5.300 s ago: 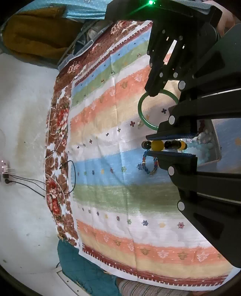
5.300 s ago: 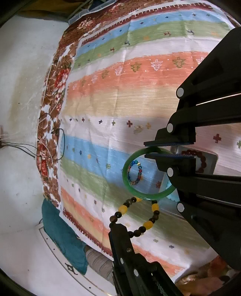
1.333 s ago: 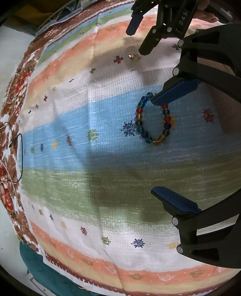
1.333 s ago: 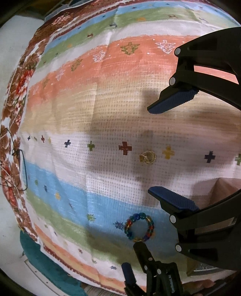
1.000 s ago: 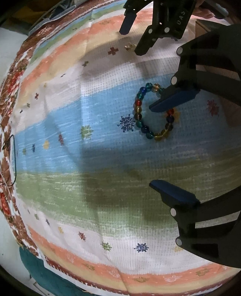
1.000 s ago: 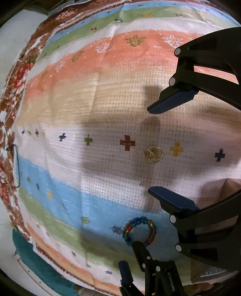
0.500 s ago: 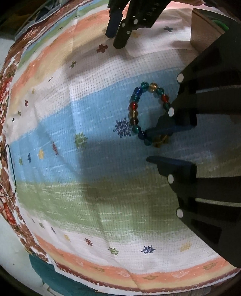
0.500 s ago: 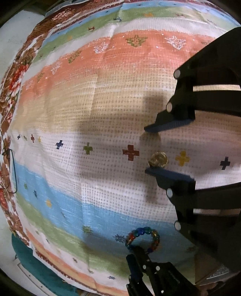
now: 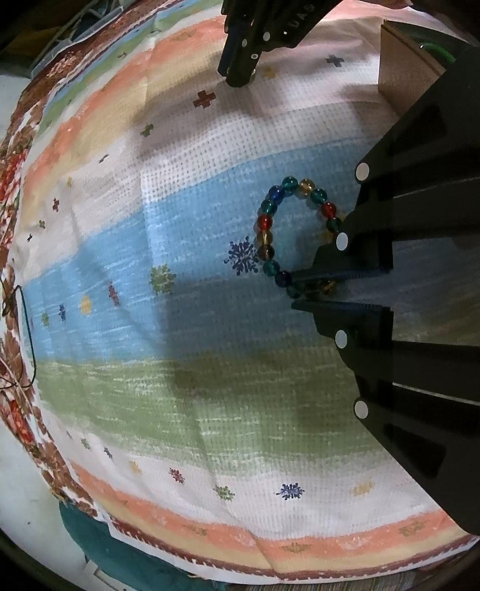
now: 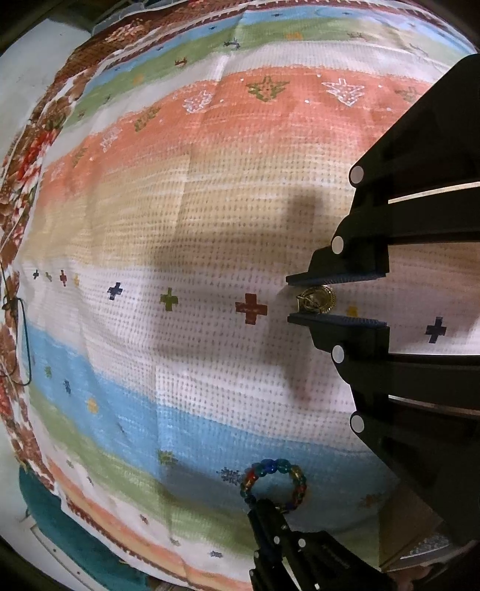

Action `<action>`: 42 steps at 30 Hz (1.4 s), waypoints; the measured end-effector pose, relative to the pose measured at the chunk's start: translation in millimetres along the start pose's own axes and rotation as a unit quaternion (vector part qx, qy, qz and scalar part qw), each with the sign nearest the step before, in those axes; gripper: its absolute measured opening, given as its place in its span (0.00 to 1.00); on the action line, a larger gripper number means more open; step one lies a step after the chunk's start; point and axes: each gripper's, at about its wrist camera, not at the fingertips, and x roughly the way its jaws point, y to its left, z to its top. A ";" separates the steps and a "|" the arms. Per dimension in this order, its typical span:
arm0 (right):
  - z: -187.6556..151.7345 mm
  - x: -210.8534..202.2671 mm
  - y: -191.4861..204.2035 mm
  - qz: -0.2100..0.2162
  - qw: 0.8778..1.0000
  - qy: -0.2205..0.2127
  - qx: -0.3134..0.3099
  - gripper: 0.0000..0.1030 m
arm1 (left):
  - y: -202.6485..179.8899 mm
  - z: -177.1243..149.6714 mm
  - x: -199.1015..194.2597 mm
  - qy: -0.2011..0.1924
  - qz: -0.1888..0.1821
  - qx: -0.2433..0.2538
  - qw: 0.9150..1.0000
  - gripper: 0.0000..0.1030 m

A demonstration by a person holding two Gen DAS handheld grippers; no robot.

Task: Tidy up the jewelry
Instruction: 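Grasp the glass bead bracelet with the left gripper while the right gripper grasps the gold charm, then carry both items over the silver tin and open both grippers to drop them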

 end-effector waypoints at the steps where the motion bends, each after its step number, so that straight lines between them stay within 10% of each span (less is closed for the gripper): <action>1: -0.5 -1.1 -0.2 0.000 1.000 -0.001 0.000 0.15 | -0.1 0.1 -2.8 -0.003 -0.002 -0.001 1.000 0.09; 42: -39.3 -92.8 16.4 0.029 0.997 -0.070 -0.001 0.15 | -3.4 -17.8 -120.0 -0.102 -0.062 -0.018 0.993 0.09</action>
